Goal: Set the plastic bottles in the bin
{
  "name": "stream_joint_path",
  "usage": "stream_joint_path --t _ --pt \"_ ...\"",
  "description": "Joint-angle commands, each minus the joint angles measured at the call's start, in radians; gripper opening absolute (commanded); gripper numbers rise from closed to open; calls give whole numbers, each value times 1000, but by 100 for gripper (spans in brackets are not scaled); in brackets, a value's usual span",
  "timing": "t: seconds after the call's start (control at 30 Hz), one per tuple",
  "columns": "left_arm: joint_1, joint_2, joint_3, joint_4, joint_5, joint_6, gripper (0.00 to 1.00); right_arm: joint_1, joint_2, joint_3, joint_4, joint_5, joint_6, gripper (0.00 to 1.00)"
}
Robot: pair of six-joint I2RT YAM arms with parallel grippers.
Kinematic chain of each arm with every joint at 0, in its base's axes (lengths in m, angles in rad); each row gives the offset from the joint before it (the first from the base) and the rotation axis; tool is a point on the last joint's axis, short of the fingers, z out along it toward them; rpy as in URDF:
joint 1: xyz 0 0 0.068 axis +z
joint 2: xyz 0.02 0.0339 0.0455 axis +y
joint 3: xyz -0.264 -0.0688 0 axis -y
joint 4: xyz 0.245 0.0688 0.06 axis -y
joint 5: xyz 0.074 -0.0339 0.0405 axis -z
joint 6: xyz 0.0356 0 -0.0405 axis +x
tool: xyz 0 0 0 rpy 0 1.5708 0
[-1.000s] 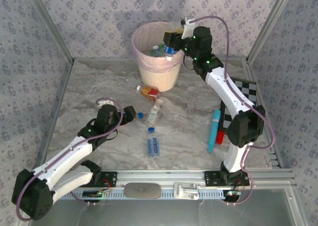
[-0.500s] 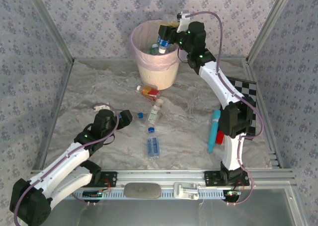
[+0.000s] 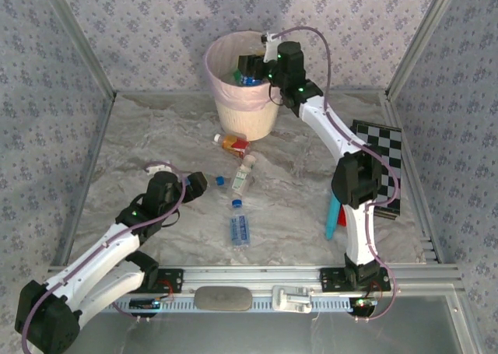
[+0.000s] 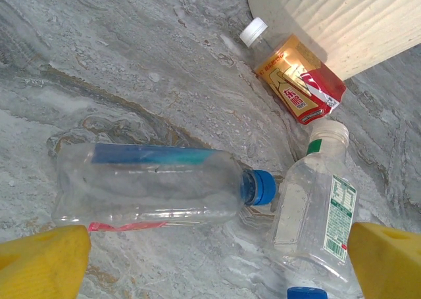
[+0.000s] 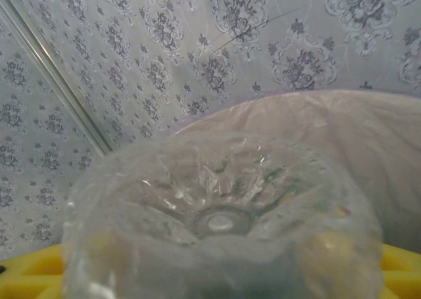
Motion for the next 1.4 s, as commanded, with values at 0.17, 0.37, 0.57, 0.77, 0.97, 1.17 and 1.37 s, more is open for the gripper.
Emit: stream_joint_path --t 0.17,0.37,0.57,0.77,0.97,1.17,1.37 --pt "4 -17 5 -27 -5 5 100 24 18 110 -66 20 -63 93" --pt "21 -2 47 -53 -24 69 100 43 -54 111 -128 29 -111 100" --pt "87 60 108 -61 0 165 100 78 -186 17 -189 75 -191 100" --pt "156 180 177 -51 92 220 100 104 -338 -199 -141 130 -231 100" --pt "170 270 228 -23 147 209 100 108 -394 -311 -112 66 -180 100" --pt "171 283 224 -10 154 182 100 124 -321 -289 -112 -39 -134 100" --pt "171 241 197 -38 145 173 100 97 -162 -136 -122 -60 -86 100"
